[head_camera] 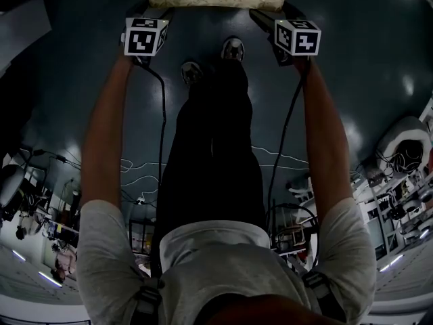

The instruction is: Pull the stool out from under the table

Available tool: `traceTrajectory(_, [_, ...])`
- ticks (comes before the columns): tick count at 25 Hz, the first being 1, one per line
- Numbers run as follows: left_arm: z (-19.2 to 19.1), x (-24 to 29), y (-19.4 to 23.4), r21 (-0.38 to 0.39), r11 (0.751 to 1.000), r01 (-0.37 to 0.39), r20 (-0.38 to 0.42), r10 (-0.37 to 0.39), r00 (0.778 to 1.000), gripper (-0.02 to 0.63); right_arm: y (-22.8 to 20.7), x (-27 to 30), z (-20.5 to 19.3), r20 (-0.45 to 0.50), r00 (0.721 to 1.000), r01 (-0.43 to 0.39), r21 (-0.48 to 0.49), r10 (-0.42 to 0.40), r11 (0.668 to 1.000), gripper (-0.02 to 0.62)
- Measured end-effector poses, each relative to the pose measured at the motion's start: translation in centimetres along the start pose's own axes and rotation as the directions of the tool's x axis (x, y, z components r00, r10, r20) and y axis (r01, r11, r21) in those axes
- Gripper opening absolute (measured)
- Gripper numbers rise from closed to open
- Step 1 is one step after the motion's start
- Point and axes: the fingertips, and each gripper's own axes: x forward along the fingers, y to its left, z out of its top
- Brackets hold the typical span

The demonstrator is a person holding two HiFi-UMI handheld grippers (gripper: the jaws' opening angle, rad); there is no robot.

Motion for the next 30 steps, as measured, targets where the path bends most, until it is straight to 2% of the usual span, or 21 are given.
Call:
traceTrajectory(12, [-3.6, -1.7, -1.0, -0.017, 1.0, 0.012, -0.013, -0.013, 1.0, 0.299, 2.3, -0.7, -3.1, -0.027, 1.0, 0.002, -0.014, -0.003, 1.0, 0.454])
traceTrajectory(18, [-6.0, -2.3, -2.2, -0.042, 0.999, 0.014, -0.016, -0.015, 1.0, 0.299, 2.6, -1.0, -5.0, -0.065, 0.998, 0.004, -0.062, -0.008, 0.998, 0.454])
traceTrajectory(30, [-10.1, -4.0, -4.5, -0.052, 0.998, 0.02, -0.041, -0.023, 0.999, 0.299, 4.3, -2.4, -8.8, -0.092, 0.996, 0.002, -0.063, -0.008, 0.998, 0.454])
